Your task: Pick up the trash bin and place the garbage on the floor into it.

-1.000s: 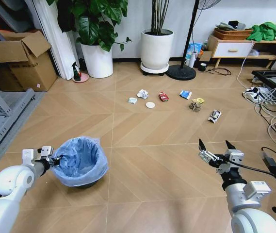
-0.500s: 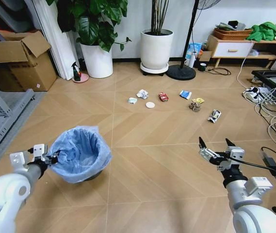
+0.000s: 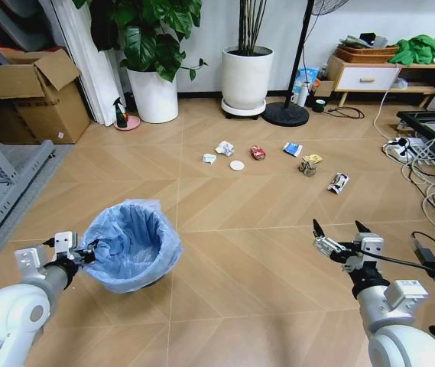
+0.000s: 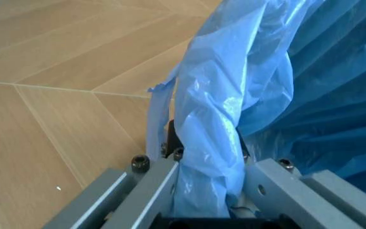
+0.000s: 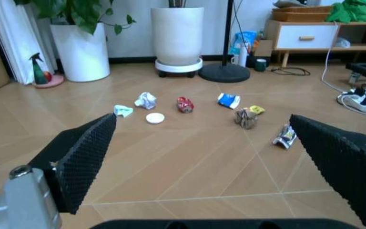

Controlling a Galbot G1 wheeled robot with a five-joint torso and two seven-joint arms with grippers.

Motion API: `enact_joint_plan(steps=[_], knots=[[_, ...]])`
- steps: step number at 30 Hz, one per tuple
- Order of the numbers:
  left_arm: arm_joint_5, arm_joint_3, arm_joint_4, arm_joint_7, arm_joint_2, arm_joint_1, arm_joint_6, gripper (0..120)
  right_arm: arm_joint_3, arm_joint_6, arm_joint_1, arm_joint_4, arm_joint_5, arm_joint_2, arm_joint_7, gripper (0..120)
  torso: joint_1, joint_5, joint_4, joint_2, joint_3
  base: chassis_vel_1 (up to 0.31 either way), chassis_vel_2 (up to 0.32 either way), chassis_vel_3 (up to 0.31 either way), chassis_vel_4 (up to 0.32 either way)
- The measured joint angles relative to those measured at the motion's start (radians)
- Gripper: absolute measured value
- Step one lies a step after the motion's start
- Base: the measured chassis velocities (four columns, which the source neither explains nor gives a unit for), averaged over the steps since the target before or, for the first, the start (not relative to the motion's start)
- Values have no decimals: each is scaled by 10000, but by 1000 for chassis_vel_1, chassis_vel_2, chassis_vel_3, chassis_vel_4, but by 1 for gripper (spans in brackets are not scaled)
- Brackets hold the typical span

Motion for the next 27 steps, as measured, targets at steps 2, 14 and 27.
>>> enact_joint_plan(steps=[2,14,27], knots=[[51,45,-7,7,7,12,0,0,-2,9,-8,11,-12,22,0,100,0,0,0,0,0,0,0,0,0],[176,130,-168,78,-17,113,0,0,-15,62,-35,63,-38,72,-12,100,1,-1,0,0,0,-60,52,59,-67],[324,293,-433,90,-99,177,-1,0,-36,146,-39,45,-128,161,-55,100,1,1,1,0,0,-110,111,111,-114]])
